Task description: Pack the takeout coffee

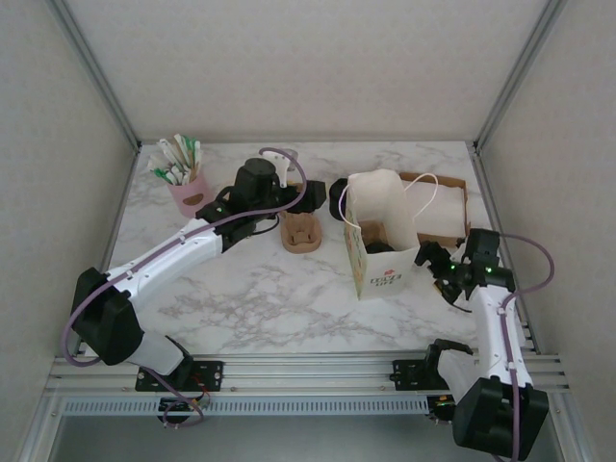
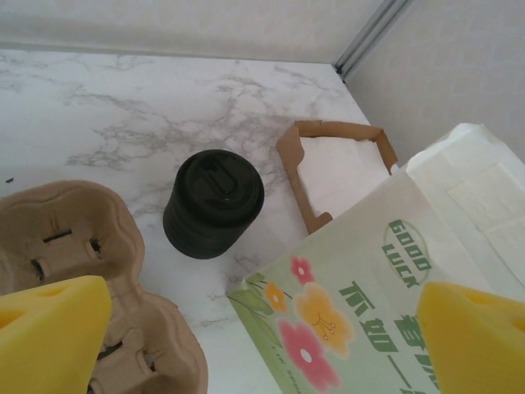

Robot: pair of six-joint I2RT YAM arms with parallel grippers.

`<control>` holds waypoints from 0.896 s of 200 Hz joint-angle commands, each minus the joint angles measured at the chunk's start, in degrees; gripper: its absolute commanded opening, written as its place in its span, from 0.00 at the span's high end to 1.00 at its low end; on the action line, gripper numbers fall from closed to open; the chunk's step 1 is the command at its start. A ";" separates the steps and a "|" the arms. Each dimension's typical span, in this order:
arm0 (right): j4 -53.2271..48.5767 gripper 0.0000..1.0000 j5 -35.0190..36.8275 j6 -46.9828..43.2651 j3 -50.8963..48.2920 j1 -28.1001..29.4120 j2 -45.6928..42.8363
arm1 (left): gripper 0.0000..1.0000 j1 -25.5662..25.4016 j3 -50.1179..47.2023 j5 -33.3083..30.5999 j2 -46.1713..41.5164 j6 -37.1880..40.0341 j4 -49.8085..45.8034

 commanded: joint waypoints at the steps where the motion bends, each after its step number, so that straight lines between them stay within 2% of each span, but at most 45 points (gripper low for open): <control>1: 0.65 0.01 -1.33 2.24 -1.56 1.48 -1.51 | 0.04 0.55 -0.65 0.61 -0.92 -0.78 2.13; 50: 2.63 0.01 -1.97 5.38 -3.83 6.37 -2.68 | 0.05 0.77 -0.84 0.79 -0.46 -0.85 2.88; 110: 3.54 0.01 -2.35 6.76 -4.54 9.64 -3.32 | 0.05 1.45 -1.57 1.06 -1.07 -0.96 4.07; 179: -4.39 0.01 9.71 4.68 2.30 9.64 -3.00 | 0.03 3.81 0.65 1.84 -1.29 -0.77 4.32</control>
